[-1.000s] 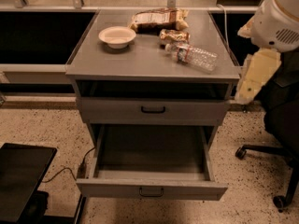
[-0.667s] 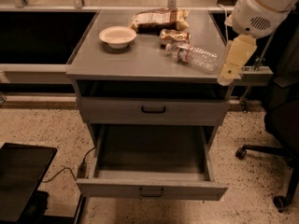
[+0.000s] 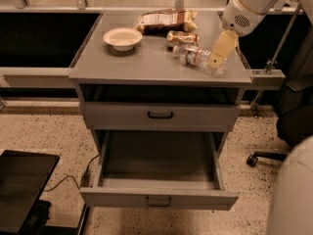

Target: Place water bottle into middle drawer

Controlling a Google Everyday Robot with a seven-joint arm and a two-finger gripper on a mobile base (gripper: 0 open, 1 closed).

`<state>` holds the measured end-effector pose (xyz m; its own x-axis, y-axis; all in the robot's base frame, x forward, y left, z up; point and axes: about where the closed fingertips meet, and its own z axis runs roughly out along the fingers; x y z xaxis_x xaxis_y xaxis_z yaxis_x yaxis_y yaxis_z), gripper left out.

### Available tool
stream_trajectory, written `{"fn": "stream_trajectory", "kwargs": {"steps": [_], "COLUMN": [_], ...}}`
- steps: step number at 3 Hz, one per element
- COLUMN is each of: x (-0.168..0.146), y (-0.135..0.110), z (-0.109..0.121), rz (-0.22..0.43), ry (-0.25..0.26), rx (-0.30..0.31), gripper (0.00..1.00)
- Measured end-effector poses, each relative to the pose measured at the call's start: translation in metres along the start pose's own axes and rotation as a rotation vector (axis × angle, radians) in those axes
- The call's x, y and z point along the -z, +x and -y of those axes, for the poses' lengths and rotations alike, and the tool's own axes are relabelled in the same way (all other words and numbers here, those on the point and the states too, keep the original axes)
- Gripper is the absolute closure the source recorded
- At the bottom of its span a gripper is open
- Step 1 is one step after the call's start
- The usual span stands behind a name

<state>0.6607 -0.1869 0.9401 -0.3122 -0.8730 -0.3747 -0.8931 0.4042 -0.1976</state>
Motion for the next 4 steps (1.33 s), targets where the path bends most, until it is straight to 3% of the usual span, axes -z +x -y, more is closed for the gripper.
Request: {"fn": "stream_trajectory", "kwargs": {"steps": [1, 2, 3, 4], "x": [-0.041, -0.041, -0.049, -0.067], "y": [-0.013, -0.013, -0.009, -0.003], "z": [0.019, 0.019, 0.036, 0.077], "rz": [0.024, 0.024, 0.048, 0.032], "ry": [-0.06, -0.06, -0.042, 0.026], "rx": [-0.02, -0.02, -0.032, -0.069], "gripper": [0.0, 0.0, 0.0, 0.0]}}
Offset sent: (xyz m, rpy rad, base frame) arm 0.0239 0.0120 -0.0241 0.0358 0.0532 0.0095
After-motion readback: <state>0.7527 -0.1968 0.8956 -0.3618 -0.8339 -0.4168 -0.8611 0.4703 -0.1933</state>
